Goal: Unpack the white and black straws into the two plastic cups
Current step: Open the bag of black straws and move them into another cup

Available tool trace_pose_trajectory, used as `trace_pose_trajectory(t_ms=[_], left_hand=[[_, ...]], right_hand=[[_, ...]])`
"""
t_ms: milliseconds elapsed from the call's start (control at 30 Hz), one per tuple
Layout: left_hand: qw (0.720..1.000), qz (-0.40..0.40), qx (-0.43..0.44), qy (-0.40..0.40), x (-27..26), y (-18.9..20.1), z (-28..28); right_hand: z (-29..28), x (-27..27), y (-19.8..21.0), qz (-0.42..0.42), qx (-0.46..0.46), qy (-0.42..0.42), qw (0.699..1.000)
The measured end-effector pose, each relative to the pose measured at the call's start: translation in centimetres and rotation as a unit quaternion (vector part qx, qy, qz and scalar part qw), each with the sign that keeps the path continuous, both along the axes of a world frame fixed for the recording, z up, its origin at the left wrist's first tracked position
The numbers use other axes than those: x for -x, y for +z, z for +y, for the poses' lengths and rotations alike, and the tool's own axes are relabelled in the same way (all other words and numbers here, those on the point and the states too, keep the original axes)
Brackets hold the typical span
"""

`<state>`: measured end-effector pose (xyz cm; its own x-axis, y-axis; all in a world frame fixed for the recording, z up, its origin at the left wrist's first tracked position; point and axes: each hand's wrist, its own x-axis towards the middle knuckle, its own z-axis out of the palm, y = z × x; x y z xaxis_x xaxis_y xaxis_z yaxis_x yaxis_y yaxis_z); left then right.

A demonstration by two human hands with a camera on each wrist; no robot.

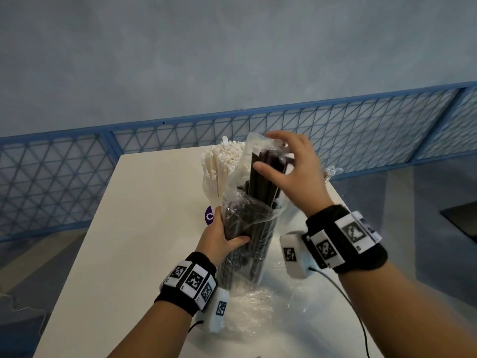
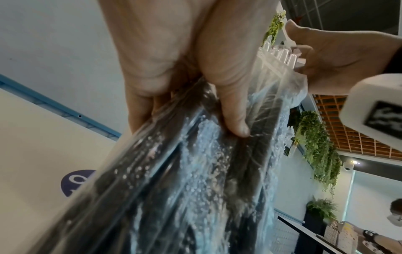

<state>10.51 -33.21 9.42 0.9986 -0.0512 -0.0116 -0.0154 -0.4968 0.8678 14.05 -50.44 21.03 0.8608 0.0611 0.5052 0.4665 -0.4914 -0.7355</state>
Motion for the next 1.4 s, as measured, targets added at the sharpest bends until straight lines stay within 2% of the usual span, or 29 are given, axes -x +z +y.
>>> trace_pose_trajectory(t_ms=[100, 167, 367, 567, 867, 967, 1100, 1167, 1400], left_hand=[[1.0, -0.005, -0.005, 0.01, 0.0, -0.1, -0.2], [1.0, -0.011, -0.009, 0.013, 0.0, -0.1, -0.4], [1.0, -0.001, -0.008, 0.007, 0.2, 0.0, -0.7], [1.0, -0.009, -0.01, 0.012, 0.3, 0.0, -0.9], [0.999, 0.008, 0.043, 0.028, -0.3, -0.5, 0.1], [0.998, 0.009, 0.048, 0.031, -0.3, -0.7, 0.3], [0.999, 0.005, 0.045, 0.029, -0.4, -0.7, 0.2], [0.998, 0.009, 0.049, 0.026, -0.4, -0.6, 0.1], [0.998, 0.017, 0.062, 0.026, -0.3, -0.5, 0.5]], right_hand=[[1.2, 0.9, -2.9, 0.044, -0.125, -0.053, 0.99], [2.2, 1.3, -4.5, 0.074, -0.153, -0.084, 0.982], [3.8, 0.9, -5.1, 0.141, -0.161, -0.096, 0.972], [4.3, -0.1, -4.4, 0.125, -0.139, -0.147, 0.971], [3.7, -1.0, -1.9, 0.106, -0.268, -0.074, 0.955], [3.2, -0.9, -1.7, 0.13, -0.271, -0.009, 0.954], [2.3, -0.8, -1.9, 0.18, -0.206, 0.063, 0.96], [2.3, -0.6, -1.8, 0.184, -0.208, 0.071, 0.958], [1.4, -1.6, 1.6, 0.143, -0.341, 0.032, 0.929]])
